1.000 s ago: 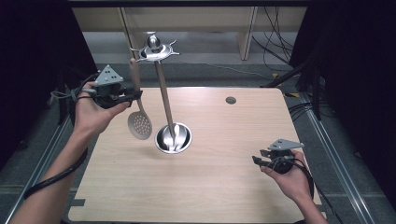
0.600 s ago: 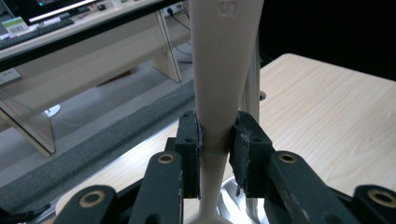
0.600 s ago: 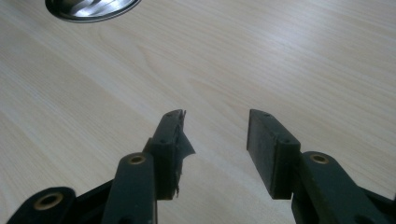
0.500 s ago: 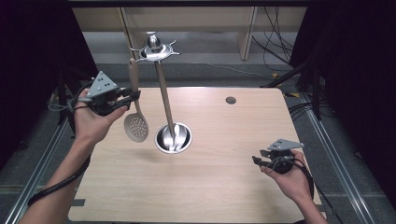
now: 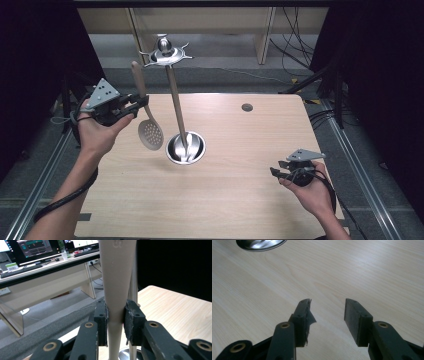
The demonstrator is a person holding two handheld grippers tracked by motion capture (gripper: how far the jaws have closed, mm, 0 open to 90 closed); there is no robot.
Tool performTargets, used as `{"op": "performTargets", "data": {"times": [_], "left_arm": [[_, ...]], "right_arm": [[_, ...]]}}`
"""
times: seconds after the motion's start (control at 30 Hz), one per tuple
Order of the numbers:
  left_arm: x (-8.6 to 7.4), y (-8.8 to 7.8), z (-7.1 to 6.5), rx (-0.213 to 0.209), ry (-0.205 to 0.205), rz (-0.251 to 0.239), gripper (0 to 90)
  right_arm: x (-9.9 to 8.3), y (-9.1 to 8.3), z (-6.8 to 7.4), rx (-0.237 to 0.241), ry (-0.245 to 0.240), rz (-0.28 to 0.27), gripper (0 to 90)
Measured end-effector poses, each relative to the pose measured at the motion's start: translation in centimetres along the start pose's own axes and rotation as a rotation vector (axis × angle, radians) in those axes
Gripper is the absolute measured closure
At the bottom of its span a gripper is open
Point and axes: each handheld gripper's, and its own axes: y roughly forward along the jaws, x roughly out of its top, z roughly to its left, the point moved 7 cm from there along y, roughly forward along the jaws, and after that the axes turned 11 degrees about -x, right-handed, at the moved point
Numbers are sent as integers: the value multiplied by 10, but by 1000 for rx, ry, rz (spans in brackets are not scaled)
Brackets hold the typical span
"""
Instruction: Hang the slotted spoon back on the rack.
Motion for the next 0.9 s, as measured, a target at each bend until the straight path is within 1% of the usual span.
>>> {"op": "performTargets", "data": {"times": [0.07, 0.1, 0.13, 0.17, 0.2, 0.23, 0.3, 0.33, 0.37, 0.47, 0.5, 0.53, 0.6, 0.63, 0.67, 0.73, 0.77, 0.9], "left_arm": [[1, -1, -1, -21, 10, 13, 736], [1, 0, -2, -32, 17, 22, 736], [1, 0, -2, -32, 17, 22, 736], [1, 0, -2, -41, 23, 34, 736], [1, 0, -2, -56, 37, 55, 737], [1, 1, -1, -67, 35, 58, 736], [2, 1, 0, -81, 35, 70, 737], [2, 2, 1, -89, 28, 71, 737], [2, 3, 2, -91, 33, 78, 737], [3, 5, 5, -100, 32, 92, 737], [2, 6, 6, -108, 36, 100, 737], [2, 6, 6, -108, 36, 100, 737], [2, 7, 6, -114, 41, 108, 737], [3, 9, 7, -125, 39, 114, 737], [3, 9, 8, -126, 40, 118, 737], [3, 11, 8, -127, 42, 119, 737], [3, 13, 8, -133, 43, 129, 737], [3, 18, 8, -135, 45, 139, 736]], "right_arm": [[0, 0, 0, 0, 0, 1, 565], [-1, -1, 1, 3, 4, 10, 565], [-1, -1, 1, 3, 4, 10, 565], [-1, -2, 2, 9, 18, 27, 565], [-1, -3, 2, 7, 13, 30, 565], [-1, -1, 3, 13, 17, 22, 565], [-1, -2, 2, 7, 19, 27, 565], [-1, -2, 2, 7, 18, 27, 566], [-1, -2, 2, 7, 18, 27, 565], [-1, -2, 2, 6, 24, 26, 565], [0, -1, 1, 5, 16, 18, 565], [-1, 0, 0, 2, -3, 6, 566], [-1, 0, 0, 3, 1, 8, 566], [-1, 0, 1, 5, 11, 12, 566], [-1, 1, 1, 0, 7, 7, 566], [-1, 1, 1, 1, 10, 8, 566], [-1, 1, 2, 2, 14, 5, 566], [-1, 1, 2, 3, 13, 6, 566]]}}
